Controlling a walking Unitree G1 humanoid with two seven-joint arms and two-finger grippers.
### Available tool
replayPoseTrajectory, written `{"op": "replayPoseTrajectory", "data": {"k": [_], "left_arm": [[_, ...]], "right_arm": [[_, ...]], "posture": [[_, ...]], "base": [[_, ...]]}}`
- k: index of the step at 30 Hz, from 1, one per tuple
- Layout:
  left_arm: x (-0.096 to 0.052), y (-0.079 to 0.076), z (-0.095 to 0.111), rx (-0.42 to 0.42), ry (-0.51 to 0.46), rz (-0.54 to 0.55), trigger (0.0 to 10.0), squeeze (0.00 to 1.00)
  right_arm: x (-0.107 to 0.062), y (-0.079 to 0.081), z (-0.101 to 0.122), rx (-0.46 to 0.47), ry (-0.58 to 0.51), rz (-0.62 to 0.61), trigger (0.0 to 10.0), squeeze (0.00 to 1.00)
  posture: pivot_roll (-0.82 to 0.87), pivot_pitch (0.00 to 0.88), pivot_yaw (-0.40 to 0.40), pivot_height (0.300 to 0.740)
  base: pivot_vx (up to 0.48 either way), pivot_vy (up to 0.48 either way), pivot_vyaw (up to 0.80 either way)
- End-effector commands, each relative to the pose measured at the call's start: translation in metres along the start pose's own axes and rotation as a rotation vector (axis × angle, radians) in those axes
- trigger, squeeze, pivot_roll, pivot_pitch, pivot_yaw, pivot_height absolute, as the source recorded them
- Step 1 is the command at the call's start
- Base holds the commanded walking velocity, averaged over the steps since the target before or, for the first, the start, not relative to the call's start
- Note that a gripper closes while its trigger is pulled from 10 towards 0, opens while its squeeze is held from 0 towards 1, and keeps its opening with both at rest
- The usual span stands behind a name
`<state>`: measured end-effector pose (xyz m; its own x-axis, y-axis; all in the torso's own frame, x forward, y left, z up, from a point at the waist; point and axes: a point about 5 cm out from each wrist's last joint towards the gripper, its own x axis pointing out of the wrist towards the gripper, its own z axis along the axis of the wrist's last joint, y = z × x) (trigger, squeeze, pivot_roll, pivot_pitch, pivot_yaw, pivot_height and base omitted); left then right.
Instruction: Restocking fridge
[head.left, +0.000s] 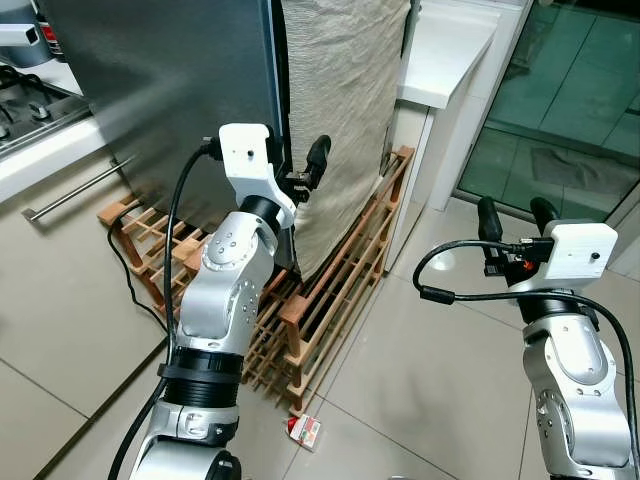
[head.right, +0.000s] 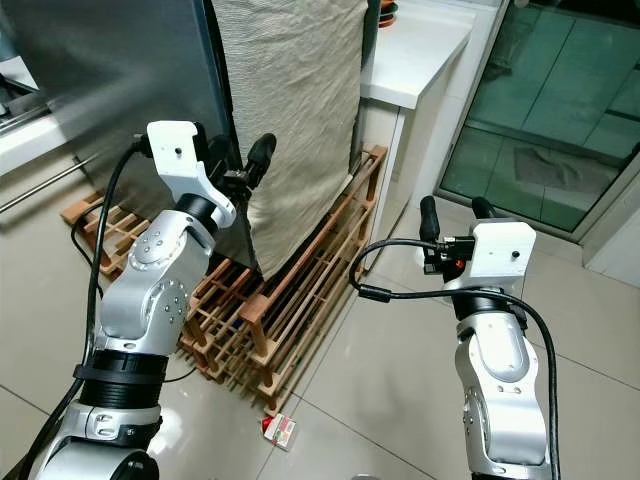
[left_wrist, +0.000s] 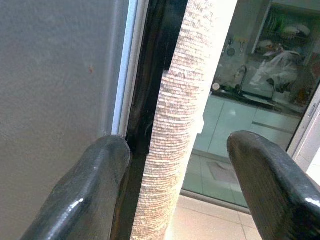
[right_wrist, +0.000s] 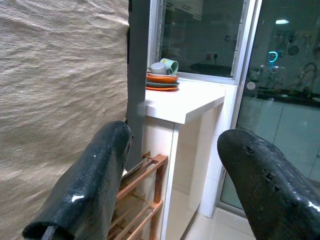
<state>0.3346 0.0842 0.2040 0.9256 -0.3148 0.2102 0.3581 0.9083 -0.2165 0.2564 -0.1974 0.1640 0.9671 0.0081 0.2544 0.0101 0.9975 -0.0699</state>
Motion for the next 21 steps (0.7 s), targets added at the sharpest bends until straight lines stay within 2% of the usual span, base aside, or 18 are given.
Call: {"op": "replayPoseTrajectory", "data": {"k": [1, 8, 15, 18, 21], "left_arm": [[0.005, -0.005, 0.001, -0.004, -0.003, -0.032, 10.0, 0.00], [0.017, -0.017, -0.008, -0.021, 0.025, -0.094, 10.0, 0.00], [0.028, -0.035, -0.023, -0.086, 0.085, -0.187, 10.0, 0.00], [0.030, -0.043, -0.025, -0.124, 0.093, -0.242, 10.0, 0.00], [0.031, -0.058, -0.024, -0.191, 0.090, -0.369, 10.0, 0.00]], "right_arm": [[0.001, -0.001, 0.001, -0.009, -0.008, 0.003, 10.0, 0.00], [0.002, 0.001, -0.002, -0.003, 0.003, 0.010, 10.0, 0.00], [0.004, 0.001, -0.003, -0.001, 0.008, 0.012, 10.0, 0.00], [0.003, 0.001, -0.003, -0.001, 0.009, 0.011, 10.0, 0.00], [0.003, 0.001, -0.004, 0.002, 0.017, 0.013, 10.0, 0.00]], "posture": [[-0.20, 0.000, 0.032, 0.740], [-0.19, 0.000, 0.031, 0.740], [-0.19, 0.000, 0.029, 0.740], [-0.20, 0.000, 0.036, 0.740], [-0.20, 0.000, 0.037, 0.740]], "base": [[0.000, 0.000, 0.00], [0.000, 0.000, 0.00], [0.000, 0.000, 0.00], [0.000, 0.000, 0.00], [0.000, 0.000, 0.00]]}}
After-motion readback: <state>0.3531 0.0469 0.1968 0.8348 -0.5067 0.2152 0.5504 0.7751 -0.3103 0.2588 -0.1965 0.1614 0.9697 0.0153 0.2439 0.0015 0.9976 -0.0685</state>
